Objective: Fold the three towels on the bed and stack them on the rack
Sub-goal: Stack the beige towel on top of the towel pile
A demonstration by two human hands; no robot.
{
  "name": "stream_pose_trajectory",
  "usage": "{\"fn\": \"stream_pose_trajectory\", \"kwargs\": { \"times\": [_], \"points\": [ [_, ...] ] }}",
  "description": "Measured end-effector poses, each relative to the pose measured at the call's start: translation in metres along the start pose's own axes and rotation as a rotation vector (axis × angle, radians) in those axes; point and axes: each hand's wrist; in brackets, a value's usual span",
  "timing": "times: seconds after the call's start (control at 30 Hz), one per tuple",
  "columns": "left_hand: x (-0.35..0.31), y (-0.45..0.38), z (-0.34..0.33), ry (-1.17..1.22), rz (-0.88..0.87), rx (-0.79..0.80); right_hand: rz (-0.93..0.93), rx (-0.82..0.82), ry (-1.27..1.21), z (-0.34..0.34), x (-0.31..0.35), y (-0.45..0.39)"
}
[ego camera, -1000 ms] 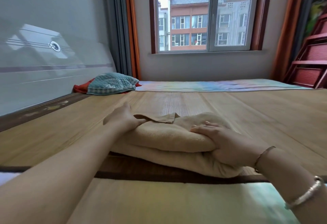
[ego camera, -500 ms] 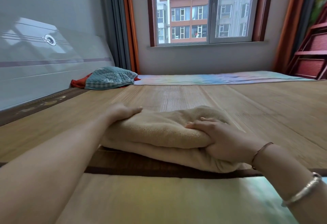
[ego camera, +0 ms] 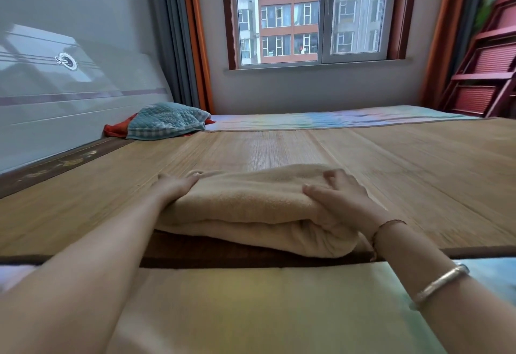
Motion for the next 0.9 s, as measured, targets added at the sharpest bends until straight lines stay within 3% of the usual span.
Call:
{"fn": "stream_pose_trajectory", "kwargs": {
  "times": [0.07, 0.13, 0.27, 0.43, 0.53, 0.73, 0.83, 0.9],
  "points": [
    [0.0, 0.002, 0.006, 0.003, -0.064, 0.194, -0.203, 0.02, -0.213, 0.003, -0.011, 0.001],
    [0.003, 0.011, 0.012, 0.084, -0.136, 0.343, -0.251, 0.03, -0.339, 0.004, -0.015, 0.006],
    [0.013, 0.037, 0.033, 0.26, -0.095, 0.428, -0.303, 0.027, -0.377, 0.004, -0.008, 0.013],
    [0.035, 0.08, 0.098, 0.466, -0.156, 0.313, -0.22, 0.088, -0.504, -0.021, 0.045, 0.021],
    [0.066, 0.103, 0.158, 0.591, -0.166, 0.156, -0.109, 0.148, -0.627, -0.05, 0.092, 0.006],
    [0.139, 0.159, 0.297, 0.788, -0.021, -0.148, 0.148, 0.4, -1.155, -0.104, 0.224, -0.004],
    [0.167, 0.207, 0.365, 0.896, -0.036, -0.26, 0.147, 0.628, -1.343, -0.127, 0.306, 0.01],
    [0.187, 0.235, 0.4, 0.945, -0.044, -0.331, 0.123, 0.867, -1.268, -0.142, 0.355, 0.022]
  ]
}}
Point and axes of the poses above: each hand's wrist, its own y-axis away from the middle knuckle, its own z-axis out of the back of the hand, x = y × z, and after that the axes turned 6 degrees about z, right-handed
